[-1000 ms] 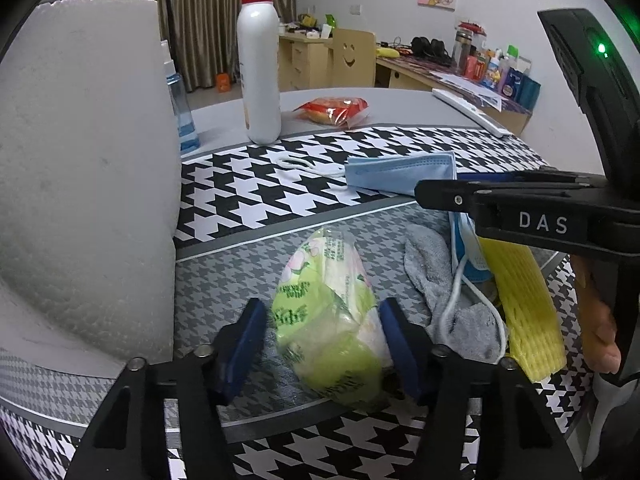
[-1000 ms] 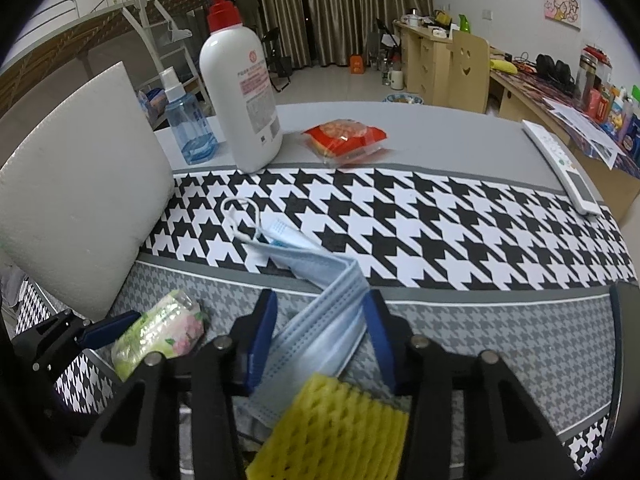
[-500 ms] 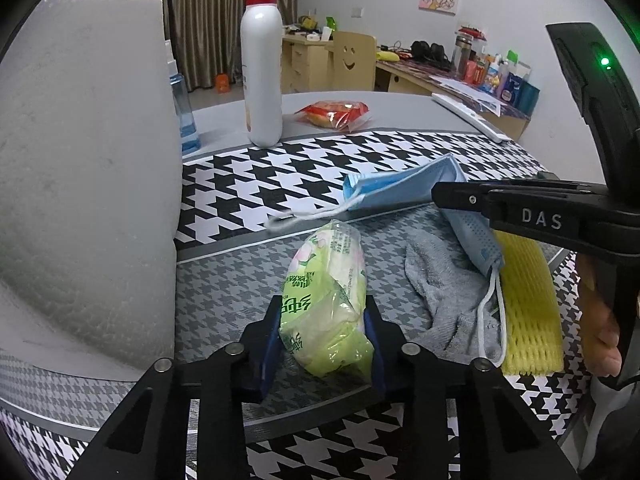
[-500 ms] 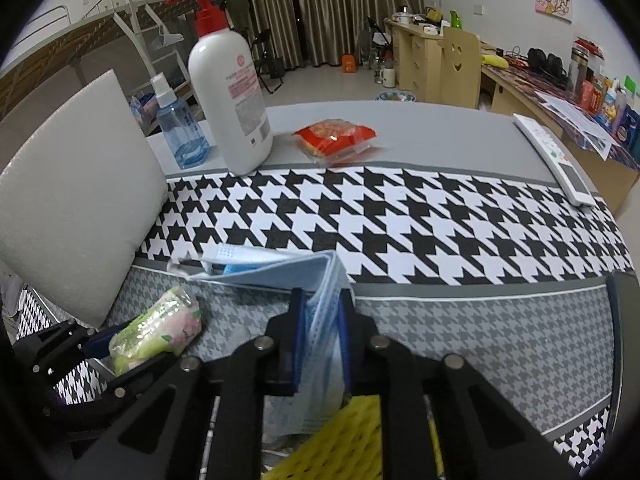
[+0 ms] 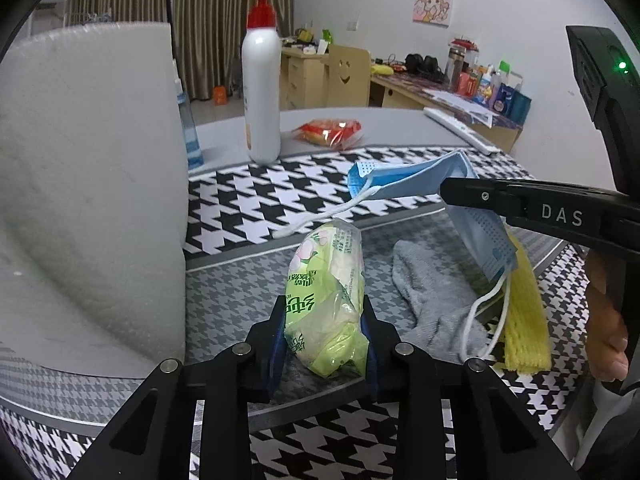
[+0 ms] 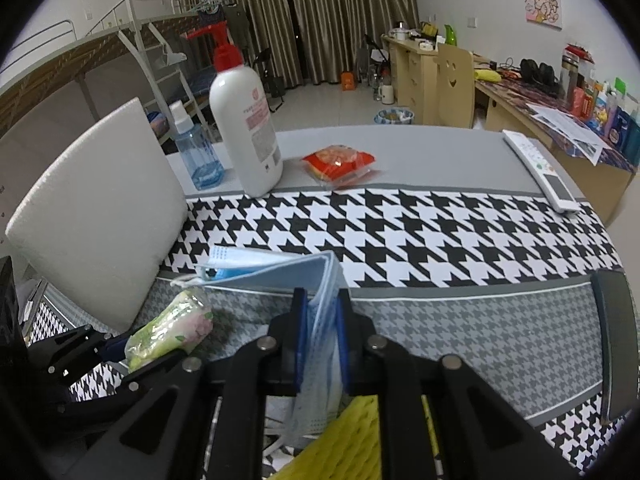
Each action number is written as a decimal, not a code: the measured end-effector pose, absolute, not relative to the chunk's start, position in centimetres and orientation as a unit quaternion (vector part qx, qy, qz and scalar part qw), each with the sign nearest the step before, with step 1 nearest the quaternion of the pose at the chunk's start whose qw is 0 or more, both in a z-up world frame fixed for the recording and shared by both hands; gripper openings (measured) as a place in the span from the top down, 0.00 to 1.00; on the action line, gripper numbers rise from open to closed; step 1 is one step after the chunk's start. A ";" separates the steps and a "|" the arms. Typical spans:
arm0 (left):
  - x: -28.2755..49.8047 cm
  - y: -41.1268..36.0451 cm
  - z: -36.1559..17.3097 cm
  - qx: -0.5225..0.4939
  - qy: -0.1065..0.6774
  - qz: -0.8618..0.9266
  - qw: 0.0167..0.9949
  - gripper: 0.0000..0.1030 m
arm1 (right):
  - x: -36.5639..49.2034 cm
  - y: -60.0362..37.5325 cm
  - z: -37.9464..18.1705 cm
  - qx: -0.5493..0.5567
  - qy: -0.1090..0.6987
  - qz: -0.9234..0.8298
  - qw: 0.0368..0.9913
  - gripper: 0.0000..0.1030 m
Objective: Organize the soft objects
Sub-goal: 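Grasp the blue face mask with the right gripper while the left gripper grasps the green tissue pack, then lift and carry the tissue pack and face mask over the styrofoam box with both grippers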
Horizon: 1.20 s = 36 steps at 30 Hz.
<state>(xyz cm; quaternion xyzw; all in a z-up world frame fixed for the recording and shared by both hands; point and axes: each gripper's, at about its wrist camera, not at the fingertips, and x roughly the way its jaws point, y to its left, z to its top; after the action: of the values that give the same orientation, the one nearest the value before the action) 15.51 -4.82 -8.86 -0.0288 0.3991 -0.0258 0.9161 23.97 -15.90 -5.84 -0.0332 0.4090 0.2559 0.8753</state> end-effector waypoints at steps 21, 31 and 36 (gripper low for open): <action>11.5 -4.1 -5.7 -0.024 0.339 -0.016 0.940 0.67 | 21.0 -16.2 -2.5 -0.012 0.366 0.266 0.892 0.84; 9.8 -3.8 -4.7 -0.017 0.317 -0.014 0.948 0.67 | 20.0 -16.5 -1.3 -0.003 0.346 0.259 0.902 0.84; 9.1 -3.6 -4.0 -0.019 0.304 -0.008 0.952 0.67 | 19.6 -16.3 -0.9 -0.009 0.340 0.254 0.905 0.83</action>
<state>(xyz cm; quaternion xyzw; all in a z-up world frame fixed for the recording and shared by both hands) 9.14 -3.59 -4.02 -0.0187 0.3040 -0.0082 0.9525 19.57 -16.35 -0.89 -0.0087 0.3405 0.2537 0.9053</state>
